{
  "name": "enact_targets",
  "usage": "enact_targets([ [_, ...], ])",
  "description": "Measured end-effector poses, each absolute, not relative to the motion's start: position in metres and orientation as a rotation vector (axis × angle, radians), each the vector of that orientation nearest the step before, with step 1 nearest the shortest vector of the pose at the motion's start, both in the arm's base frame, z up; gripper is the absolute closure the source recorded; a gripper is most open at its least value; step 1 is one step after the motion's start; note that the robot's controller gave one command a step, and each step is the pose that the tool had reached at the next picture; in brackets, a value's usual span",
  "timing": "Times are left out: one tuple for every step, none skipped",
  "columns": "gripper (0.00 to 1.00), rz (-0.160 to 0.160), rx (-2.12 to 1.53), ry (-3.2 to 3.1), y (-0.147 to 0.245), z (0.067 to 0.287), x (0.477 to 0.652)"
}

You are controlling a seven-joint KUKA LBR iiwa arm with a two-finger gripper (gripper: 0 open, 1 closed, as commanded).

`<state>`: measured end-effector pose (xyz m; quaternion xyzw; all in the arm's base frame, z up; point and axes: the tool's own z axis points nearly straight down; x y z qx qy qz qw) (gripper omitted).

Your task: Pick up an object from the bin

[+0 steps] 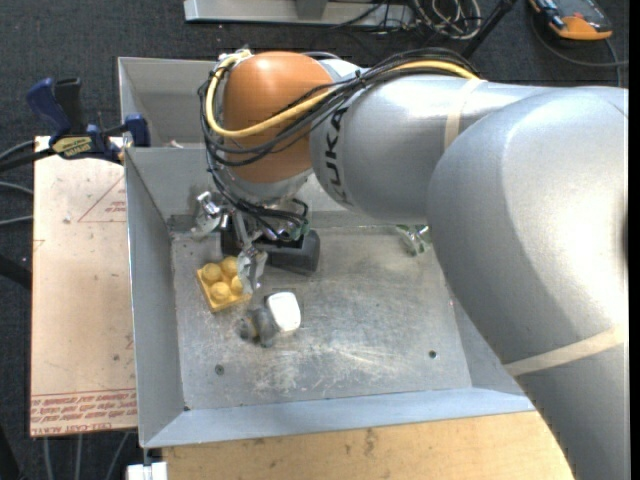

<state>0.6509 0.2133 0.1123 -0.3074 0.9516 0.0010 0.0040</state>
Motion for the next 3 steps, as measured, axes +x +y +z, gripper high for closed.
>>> enact_targets([
  [0.0, 0.007, -0.955, 2.991, 0.196, 0.107, 0.613],
  [0.0, 0.003, -1.043, 2.964, 0.164, 0.119, 0.603],
  [0.0, 0.0, -1.068, 2.947, 0.146, 0.108, 0.61],
])
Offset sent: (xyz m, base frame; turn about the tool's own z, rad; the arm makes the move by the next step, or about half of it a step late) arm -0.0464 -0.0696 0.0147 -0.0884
